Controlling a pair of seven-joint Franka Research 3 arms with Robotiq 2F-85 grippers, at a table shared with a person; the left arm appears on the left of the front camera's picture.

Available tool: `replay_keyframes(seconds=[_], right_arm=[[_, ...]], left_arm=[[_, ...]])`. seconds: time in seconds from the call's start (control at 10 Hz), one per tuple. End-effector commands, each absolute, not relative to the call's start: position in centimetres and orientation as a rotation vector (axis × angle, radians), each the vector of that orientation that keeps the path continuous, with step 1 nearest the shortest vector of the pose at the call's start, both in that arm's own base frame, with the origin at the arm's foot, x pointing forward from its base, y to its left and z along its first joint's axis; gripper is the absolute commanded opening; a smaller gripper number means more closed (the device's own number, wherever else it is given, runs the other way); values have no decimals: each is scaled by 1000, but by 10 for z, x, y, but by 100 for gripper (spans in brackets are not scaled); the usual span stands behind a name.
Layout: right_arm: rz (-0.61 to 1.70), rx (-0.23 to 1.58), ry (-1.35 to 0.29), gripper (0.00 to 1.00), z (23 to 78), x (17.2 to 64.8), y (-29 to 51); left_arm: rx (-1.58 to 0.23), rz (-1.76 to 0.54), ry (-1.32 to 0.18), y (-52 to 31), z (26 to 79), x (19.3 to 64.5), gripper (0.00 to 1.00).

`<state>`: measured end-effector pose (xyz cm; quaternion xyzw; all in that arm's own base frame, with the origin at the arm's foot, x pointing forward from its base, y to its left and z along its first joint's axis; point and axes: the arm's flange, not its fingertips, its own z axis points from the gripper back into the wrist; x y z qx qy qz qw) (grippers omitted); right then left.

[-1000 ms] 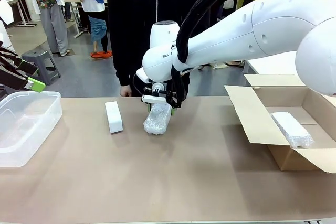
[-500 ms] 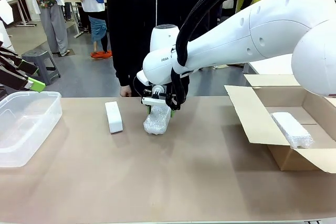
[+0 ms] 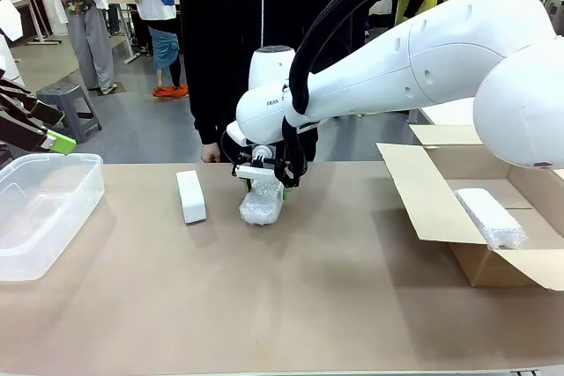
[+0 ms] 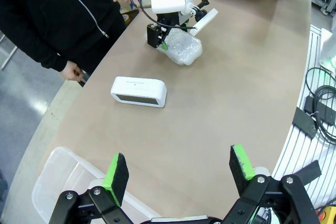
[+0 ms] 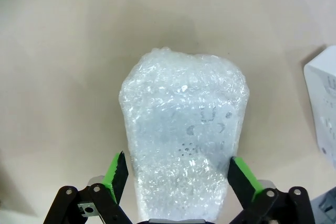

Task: Separate and place wrapped and unwrapped clocks.
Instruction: Pick up the Digital clock indicated by the person.

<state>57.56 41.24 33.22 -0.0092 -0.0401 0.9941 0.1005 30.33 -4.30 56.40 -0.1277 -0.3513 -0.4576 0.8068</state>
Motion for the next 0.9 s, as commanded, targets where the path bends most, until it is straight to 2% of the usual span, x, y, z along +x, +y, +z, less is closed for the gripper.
replay_keyframes(seconds=[0.0, 0.5, 0.8], right_arm=[[2945, -66, -63, 100, 329, 581, 411], [2942, -124, -78, 100, 345, 577, 411], [2931, -87, -63, 100, 340, 582, 413]], left_arm=[[-292, -984, -754, -42, 563, 304, 100], [-292, -984, -754, -42, 563, 304, 100], [-292, -984, -754, -42, 563, 304, 100]])
